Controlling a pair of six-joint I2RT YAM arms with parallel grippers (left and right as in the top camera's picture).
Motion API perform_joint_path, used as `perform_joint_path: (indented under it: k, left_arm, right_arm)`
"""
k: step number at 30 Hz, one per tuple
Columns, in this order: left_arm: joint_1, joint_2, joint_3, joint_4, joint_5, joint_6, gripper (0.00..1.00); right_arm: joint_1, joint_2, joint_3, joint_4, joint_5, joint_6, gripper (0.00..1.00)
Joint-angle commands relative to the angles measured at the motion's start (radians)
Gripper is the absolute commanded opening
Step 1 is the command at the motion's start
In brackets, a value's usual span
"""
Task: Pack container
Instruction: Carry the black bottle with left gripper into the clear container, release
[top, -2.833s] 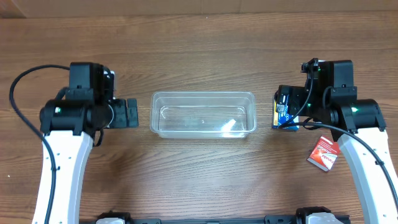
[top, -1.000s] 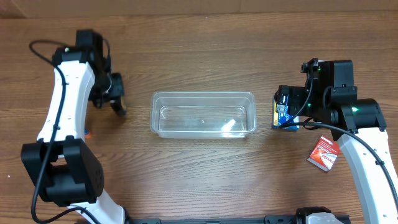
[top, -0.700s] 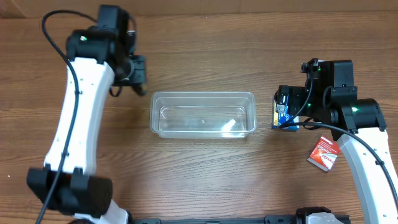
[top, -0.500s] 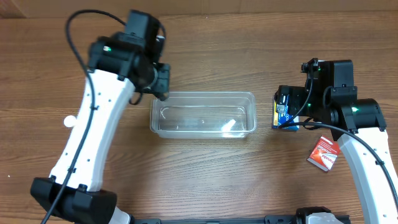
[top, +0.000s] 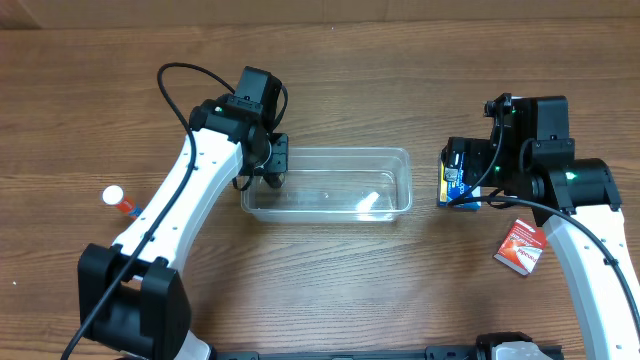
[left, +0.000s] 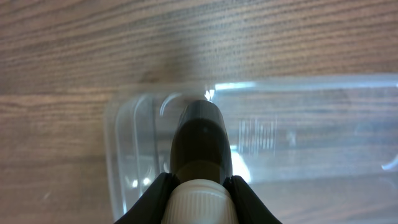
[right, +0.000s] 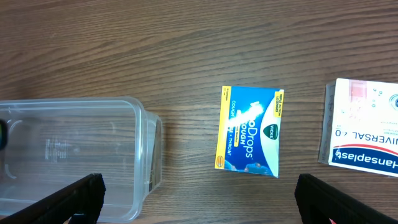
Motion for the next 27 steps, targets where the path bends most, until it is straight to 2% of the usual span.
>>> perform_joint_path:
  k: [1,12,19,20,22,24,25,27]
  left_arm:
    - [0.002,0.041,-0.006,0.031,-0.023,0.015,0.08]
    - [0.002,0.093,-0.006,0.023,-0.043,0.015,0.06]
    - [0.002,0.093,-0.006,0.004,-0.093,0.015,0.08]
    - [0.002,0.093,-0.006,0.004,-0.093,0.015,0.16]
    - [0.002,0.093,-0.006,0.005,-0.092,0.015,0.4]
    - [0.002,0.093,-0.006,0.005,-0.092,0.015,0.58]
    - [0.002,0.093,-0.006,0.005,-0.092,0.015,0.66]
    - [0.002,0.093,-0.006,0.005,-0.092,0.015,0.7]
  right_arm:
    - [0.004,-0.008,0.031,-0.002,-0.003,-0.003,1.0]
    - [0.004,-0.008,0.031,-0.002,-0.003,-0.003,1.0]
    - [0.004,-0.008,0.031,-0.002,-0.003,-0.003,1.0]
    - [0.004,-0.008,0.031,-0.002,-0.002,-0.003,1.0]
    - [0.004,-0.008,0.031,-0.002,-0.003,-0.003,1.0]
    - [0.004,-0.008,0.031,-0.002,-0.003,-0.003,1.0]
    - [0.004,-0.008,0.031,-0.002,-0.002,-0.003,1.0]
    - [0.004,-0.008,0.031,-0.002,-0.002,-0.003,1.0]
